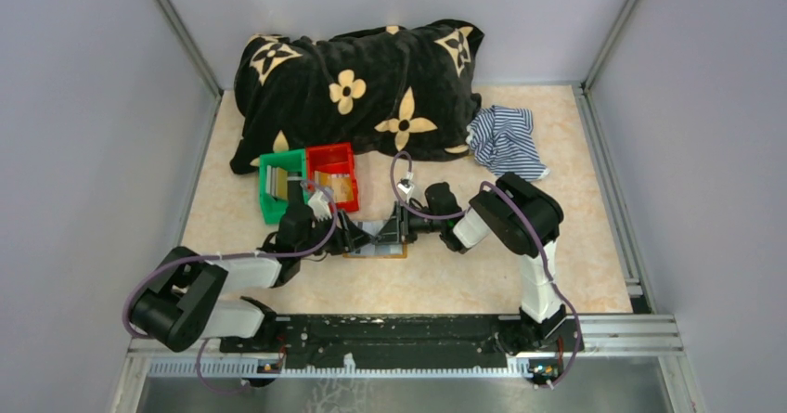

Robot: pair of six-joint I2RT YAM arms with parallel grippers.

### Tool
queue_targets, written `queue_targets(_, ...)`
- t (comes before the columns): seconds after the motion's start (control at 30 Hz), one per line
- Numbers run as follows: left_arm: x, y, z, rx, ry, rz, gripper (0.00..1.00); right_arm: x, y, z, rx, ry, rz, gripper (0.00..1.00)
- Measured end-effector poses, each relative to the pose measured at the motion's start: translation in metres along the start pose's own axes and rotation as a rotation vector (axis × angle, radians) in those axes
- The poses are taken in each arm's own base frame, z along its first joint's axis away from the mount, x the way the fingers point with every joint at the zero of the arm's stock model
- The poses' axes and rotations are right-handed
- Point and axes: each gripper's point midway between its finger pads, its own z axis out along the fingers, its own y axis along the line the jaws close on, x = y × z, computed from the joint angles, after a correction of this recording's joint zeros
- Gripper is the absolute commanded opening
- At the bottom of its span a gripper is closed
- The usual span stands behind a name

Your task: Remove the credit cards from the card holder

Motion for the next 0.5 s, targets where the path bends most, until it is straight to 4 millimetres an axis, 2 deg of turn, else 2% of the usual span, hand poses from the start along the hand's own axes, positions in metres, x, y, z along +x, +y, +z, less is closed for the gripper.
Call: queue_targets(0.5,-0.0002,-0.0018,0.0009,0.019,-0.010,-0.002,0.62,0.0015,0.0010,0.0020,-0.022,0.005,0.023,0.25)
